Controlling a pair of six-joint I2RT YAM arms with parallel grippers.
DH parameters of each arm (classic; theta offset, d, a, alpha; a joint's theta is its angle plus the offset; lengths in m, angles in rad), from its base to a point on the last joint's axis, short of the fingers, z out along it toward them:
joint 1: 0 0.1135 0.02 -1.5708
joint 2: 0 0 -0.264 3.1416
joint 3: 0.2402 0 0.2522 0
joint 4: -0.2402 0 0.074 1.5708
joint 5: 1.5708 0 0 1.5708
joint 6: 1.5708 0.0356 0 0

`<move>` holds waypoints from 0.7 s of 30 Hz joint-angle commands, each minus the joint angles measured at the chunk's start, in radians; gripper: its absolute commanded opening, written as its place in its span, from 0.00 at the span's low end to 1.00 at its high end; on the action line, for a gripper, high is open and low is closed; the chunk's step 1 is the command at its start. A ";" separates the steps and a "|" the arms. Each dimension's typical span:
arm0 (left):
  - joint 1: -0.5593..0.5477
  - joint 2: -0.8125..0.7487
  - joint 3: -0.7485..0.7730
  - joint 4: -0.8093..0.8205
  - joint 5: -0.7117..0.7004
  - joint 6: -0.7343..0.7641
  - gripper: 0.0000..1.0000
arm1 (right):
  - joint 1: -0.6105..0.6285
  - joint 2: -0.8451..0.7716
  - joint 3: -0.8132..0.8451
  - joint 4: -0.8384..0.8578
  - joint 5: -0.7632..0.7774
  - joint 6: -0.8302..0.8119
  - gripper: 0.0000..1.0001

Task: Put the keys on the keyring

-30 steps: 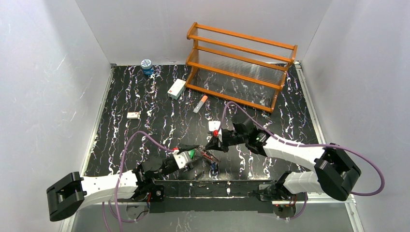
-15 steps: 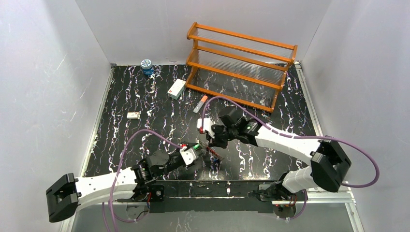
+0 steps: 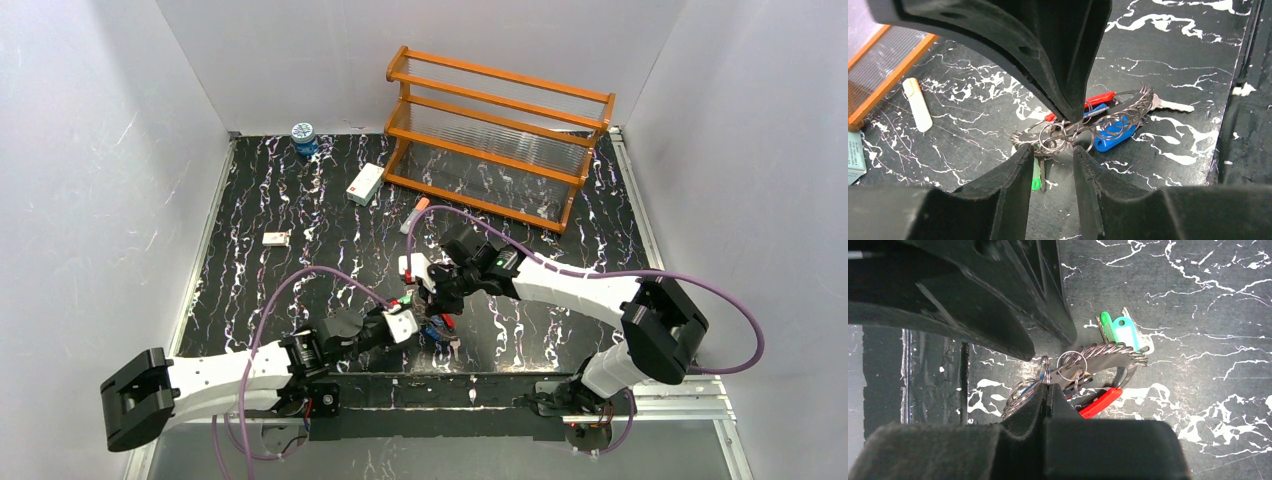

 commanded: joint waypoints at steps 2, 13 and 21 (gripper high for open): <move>-0.002 0.068 0.065 -0.016 0.038 0.025 0.31 | 0.014 -0.001 0.042 0.053 -0.081 -0.006 0.01; -0.002 0.116 0.084 0.004 0.061 0.021 0.08 | 0.026 0.002 0.036 0.063 -0.067 -0.010 0.01; -0.002 0.076 0.080 -0.003 0.054 0.008 0.07 | 0.026 -0.010 0.012 0.086 -0.055 -0.019 0.01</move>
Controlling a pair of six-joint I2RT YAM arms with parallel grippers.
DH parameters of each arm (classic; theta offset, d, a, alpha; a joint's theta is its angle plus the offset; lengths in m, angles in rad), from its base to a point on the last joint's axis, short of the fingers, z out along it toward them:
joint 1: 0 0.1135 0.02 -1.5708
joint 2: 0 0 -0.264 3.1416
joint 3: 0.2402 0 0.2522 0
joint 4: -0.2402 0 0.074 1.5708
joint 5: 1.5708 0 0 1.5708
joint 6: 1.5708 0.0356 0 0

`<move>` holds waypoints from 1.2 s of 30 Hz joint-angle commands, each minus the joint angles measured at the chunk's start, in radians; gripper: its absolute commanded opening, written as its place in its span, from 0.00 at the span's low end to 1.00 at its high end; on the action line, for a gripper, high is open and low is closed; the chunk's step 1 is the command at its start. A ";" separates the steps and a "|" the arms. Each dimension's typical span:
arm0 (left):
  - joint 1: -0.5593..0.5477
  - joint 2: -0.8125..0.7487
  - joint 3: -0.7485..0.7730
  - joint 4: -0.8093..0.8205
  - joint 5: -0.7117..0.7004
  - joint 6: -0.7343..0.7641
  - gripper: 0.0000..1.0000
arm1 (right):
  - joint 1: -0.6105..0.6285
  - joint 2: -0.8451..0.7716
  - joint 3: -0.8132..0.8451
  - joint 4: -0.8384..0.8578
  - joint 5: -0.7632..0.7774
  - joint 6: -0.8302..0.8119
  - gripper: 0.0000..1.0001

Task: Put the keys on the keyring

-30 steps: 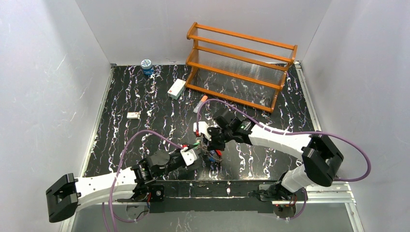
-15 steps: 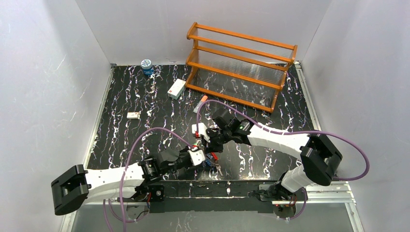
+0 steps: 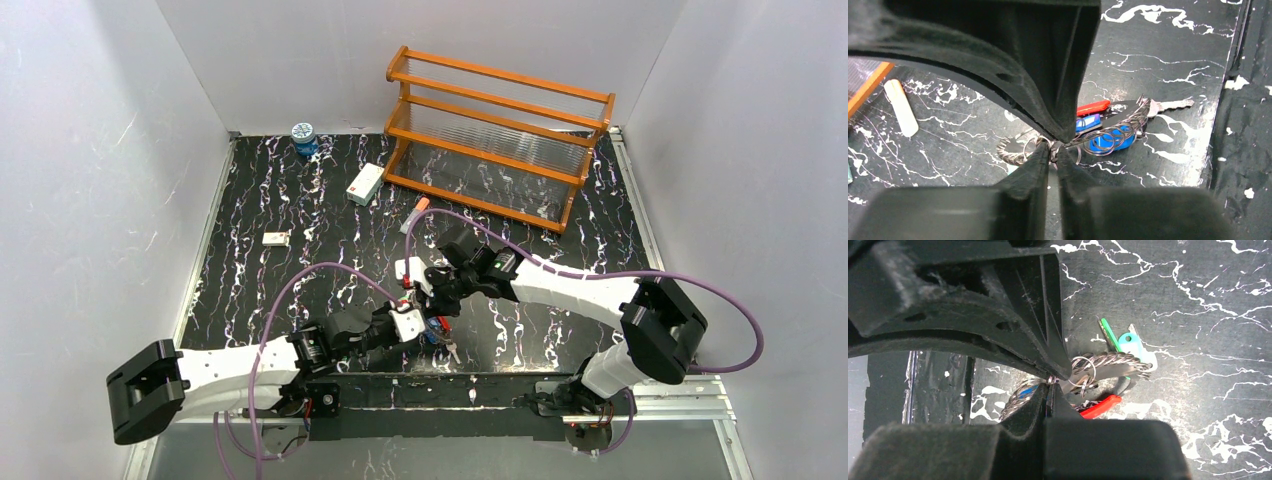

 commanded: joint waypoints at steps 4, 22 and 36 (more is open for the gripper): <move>-0.002 -0.043 0.029 0.005 0.025 0.000 0.23 | 0.007 -0.013 0.016 0.058 -0.011 -0.002 0.01; -0.003 -0.053 0.031 -0.009 -0.007 -0.006 0.00 | 0.007 -0.015 0.001 0.085 -0.009 -0.003 0.01; -0.002 -0.127 -0.135 0.319 -0.097 -0.252 0.00 | -0.116 -0.156 -0.200 0.451 -0.033 0.213 0.50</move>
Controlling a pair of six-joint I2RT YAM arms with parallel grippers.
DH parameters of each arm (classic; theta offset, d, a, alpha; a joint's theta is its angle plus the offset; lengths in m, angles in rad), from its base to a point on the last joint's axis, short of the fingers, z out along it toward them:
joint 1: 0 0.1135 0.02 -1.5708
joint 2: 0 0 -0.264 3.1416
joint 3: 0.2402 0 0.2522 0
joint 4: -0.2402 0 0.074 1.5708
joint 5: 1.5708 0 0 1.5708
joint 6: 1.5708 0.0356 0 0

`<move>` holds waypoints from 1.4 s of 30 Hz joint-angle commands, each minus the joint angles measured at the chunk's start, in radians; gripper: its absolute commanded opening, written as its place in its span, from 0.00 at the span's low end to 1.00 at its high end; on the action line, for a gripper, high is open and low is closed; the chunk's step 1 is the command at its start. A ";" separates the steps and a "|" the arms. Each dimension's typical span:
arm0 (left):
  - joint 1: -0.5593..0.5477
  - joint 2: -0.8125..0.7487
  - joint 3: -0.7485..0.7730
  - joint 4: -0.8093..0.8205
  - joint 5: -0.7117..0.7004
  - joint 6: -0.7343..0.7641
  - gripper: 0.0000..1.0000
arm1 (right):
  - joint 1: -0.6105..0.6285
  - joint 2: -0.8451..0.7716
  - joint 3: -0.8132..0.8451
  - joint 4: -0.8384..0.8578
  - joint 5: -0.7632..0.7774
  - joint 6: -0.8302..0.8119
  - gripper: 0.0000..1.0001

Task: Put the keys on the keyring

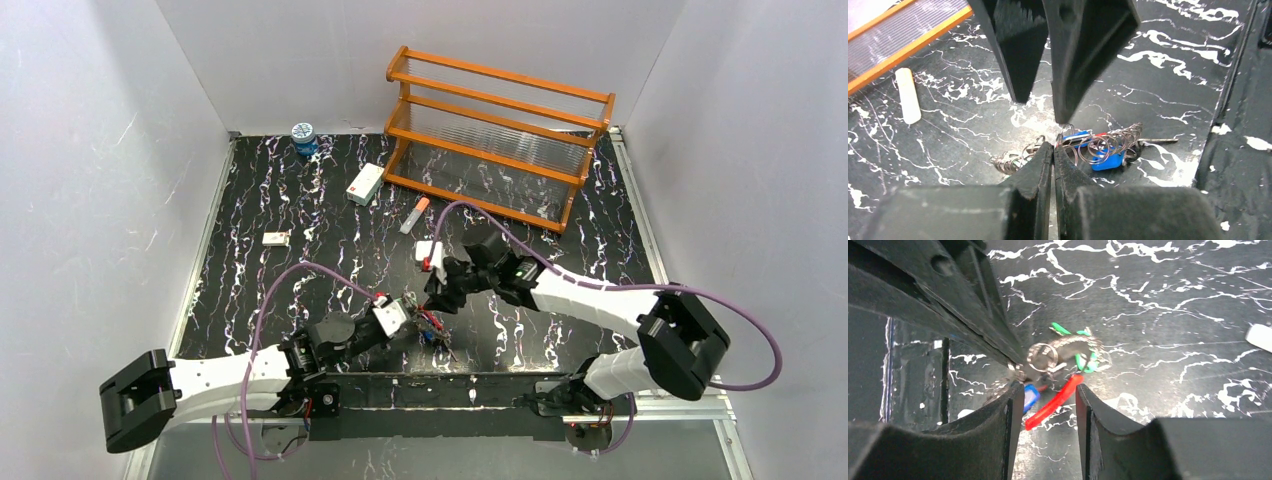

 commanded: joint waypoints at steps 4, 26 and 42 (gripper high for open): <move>-0.002 -0.037 -0.113 0.347 -0.038 -0.136 0.00 | -0.117 -0.093 -0.105 0.259 -0.233 0.113 0.46; -0.002 -0.062 -0.155 0.415 -0.053 -0.145 0.00 | -0.129 -0.012 -0.083 0.287 -0.377 0.142 0.01; -0.002 -0.085 -0.147 0.429 -0.051 -0.150 0.00 | -0.124 -0.006 -0.118 0.247 -0.327 0.038 0.01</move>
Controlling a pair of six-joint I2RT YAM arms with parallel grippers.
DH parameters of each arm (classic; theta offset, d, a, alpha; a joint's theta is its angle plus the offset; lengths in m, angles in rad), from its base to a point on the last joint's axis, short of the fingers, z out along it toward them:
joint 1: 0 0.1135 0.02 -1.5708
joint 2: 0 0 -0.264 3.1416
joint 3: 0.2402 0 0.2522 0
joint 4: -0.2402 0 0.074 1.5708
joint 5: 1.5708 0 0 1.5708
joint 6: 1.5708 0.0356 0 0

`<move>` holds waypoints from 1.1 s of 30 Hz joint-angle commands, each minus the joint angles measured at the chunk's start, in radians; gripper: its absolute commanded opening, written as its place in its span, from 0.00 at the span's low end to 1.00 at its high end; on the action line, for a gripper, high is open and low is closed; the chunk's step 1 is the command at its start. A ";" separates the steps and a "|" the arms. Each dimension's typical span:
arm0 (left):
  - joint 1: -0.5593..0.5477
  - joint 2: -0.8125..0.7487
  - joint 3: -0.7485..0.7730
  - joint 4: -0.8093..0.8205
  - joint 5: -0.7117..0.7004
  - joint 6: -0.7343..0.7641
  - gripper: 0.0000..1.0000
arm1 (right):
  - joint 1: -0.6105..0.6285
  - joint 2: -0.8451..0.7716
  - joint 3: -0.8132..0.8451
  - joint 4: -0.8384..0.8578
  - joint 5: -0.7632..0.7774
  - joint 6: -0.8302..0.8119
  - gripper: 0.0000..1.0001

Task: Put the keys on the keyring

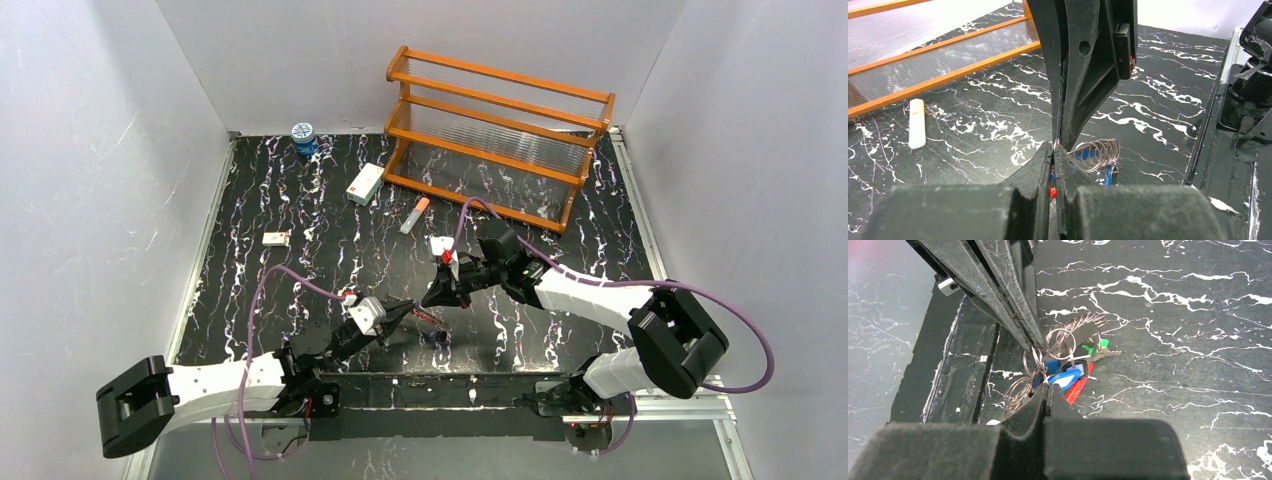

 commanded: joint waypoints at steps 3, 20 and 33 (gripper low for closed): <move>-0.002 0.004 -0.019 0.088 -0.005 -0.013 0.00 | 0.016 -0.002 -0.028 0.041 0.032 -0.049 0.01; -0.002 0.055 -0.020 0.090 -0.016 -0.020 0.00 | 0.075 -0.073 -0.118 0.169 0.202 -0.060 0.35; -0.002 0.006 -0.023 0.088 0.010 0.007 0.00 | -0.022 -0.180 -0.203 0.365 0.104 0.105 0.52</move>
